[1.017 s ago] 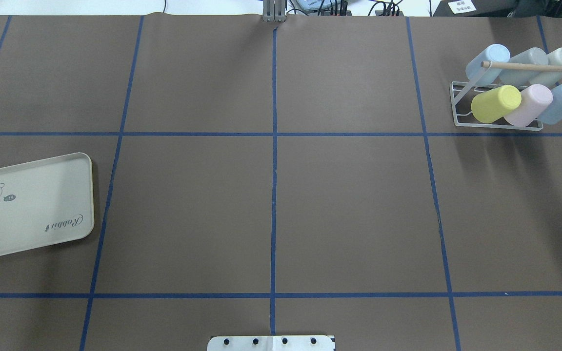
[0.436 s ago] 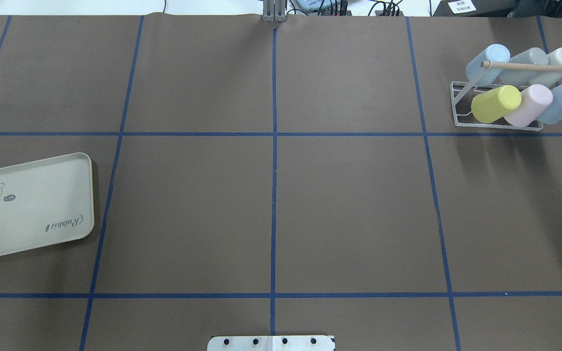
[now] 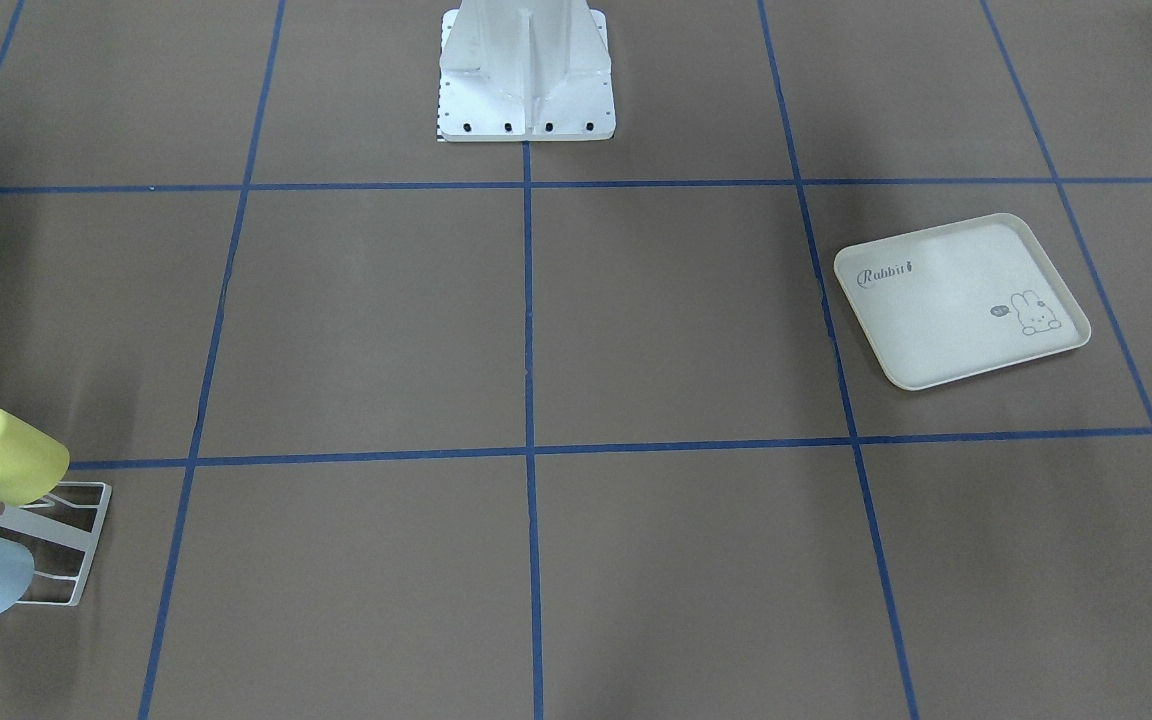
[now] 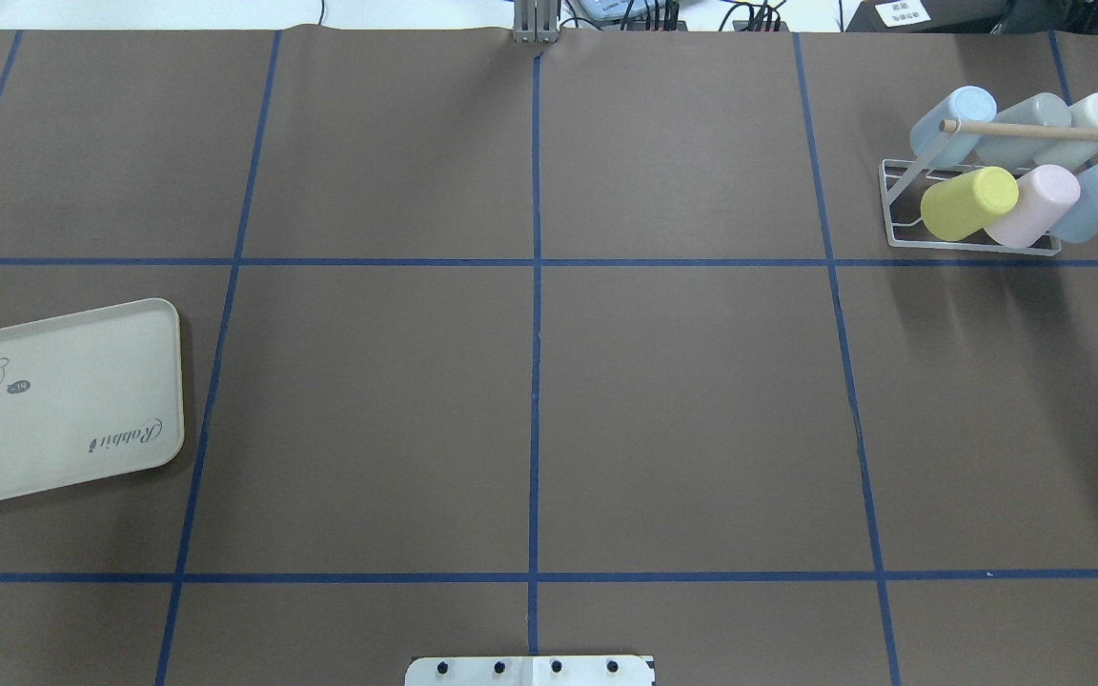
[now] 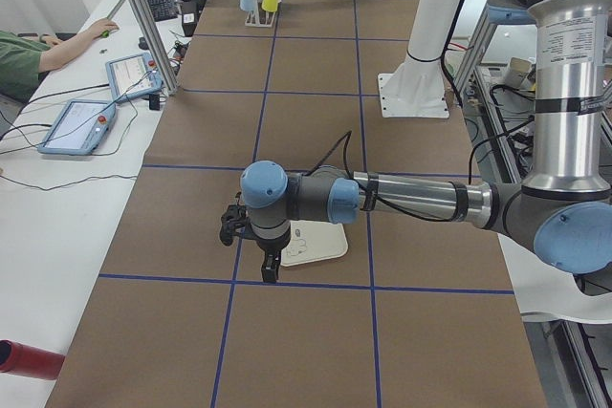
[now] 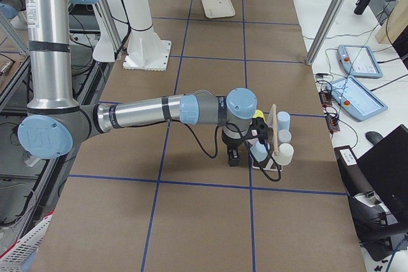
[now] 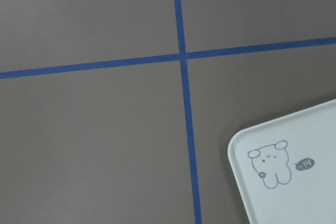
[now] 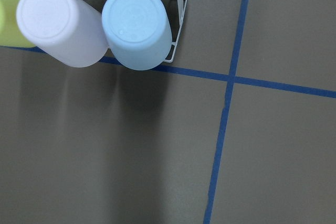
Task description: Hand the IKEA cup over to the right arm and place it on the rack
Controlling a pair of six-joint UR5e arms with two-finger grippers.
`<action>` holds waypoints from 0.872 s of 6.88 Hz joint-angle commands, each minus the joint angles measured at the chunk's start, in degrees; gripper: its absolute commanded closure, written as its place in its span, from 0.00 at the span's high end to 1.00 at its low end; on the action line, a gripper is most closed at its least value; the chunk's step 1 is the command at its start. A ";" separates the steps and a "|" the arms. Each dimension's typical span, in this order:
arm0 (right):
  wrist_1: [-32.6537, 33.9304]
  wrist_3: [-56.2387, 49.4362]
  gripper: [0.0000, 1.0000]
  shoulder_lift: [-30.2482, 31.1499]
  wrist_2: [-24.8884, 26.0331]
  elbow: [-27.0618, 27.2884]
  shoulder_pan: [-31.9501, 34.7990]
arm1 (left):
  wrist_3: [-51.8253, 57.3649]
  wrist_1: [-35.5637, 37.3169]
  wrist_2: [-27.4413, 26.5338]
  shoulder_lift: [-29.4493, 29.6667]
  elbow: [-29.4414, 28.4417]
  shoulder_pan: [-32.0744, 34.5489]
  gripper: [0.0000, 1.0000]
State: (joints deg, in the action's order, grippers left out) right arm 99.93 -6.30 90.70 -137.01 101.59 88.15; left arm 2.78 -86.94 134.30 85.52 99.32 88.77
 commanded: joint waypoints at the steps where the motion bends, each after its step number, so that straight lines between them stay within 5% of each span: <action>1: 0.00 0.06 1.00 1.14 0.34 -0.42 0.00 | 0.12 0.19 -0.09 0.00 -0.35 0.00 1.00; 6: -5.36 0.94 1.00 1.85 5.87 -5.35 0.61 | 0.56 0.19 -0.96 -0.44 -0.61 0.00 1.00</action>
State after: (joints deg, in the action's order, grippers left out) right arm 95.37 -5.71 92.53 -132.01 97.03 88.40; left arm 3.25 -86.75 133.76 85.13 98.83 88.77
